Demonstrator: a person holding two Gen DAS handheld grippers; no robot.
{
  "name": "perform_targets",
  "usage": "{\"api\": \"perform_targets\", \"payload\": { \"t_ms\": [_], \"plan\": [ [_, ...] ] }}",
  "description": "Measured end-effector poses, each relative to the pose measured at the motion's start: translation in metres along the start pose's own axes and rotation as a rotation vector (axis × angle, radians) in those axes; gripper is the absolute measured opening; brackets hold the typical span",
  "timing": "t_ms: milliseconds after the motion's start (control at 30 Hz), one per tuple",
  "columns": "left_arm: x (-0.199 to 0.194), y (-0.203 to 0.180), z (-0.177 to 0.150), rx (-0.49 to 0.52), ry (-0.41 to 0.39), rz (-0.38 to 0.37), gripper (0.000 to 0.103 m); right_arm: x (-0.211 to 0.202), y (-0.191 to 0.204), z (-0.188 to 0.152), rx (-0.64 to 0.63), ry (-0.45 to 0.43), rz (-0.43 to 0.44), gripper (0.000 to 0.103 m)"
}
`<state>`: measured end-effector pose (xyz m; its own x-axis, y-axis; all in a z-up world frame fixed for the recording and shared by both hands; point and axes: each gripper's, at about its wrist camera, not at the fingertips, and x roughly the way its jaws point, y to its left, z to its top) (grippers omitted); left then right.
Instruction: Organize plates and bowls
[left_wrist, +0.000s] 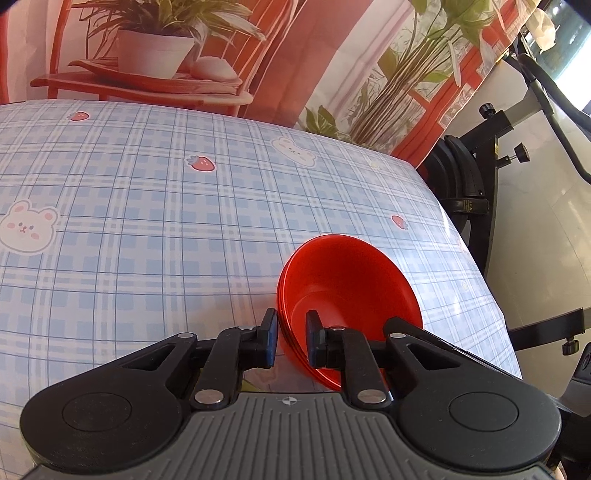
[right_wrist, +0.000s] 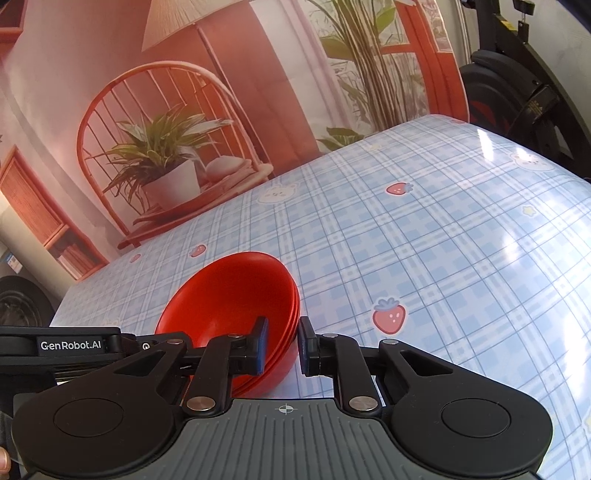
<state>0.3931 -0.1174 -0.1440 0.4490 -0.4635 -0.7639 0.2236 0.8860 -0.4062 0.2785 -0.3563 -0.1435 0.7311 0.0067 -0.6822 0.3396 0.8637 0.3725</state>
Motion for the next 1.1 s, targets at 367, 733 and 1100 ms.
{"api": "perform_targets", "payload": {
  "t_ms": [367,733,1100],
  "plan": [
    [-0.016,-0.003,0.002,0.008,-0.029,-0.019,0.014,-0.009,0.001,0.005,0.004,-0.031,0.001,0.013],
    [-0.055,-0.005,0.0,0.025,-0.093,-0.002,0.014,-0.027,0.022,0.009,-0.015,-0.054,0.038,0.013],
    [-0.102,0.014,-0.011,0.001,-0.152,-0.005,0.014,-0.044,0.051,-0.002,-0.04,-0.054,0.086,0.013]
  ]
}}
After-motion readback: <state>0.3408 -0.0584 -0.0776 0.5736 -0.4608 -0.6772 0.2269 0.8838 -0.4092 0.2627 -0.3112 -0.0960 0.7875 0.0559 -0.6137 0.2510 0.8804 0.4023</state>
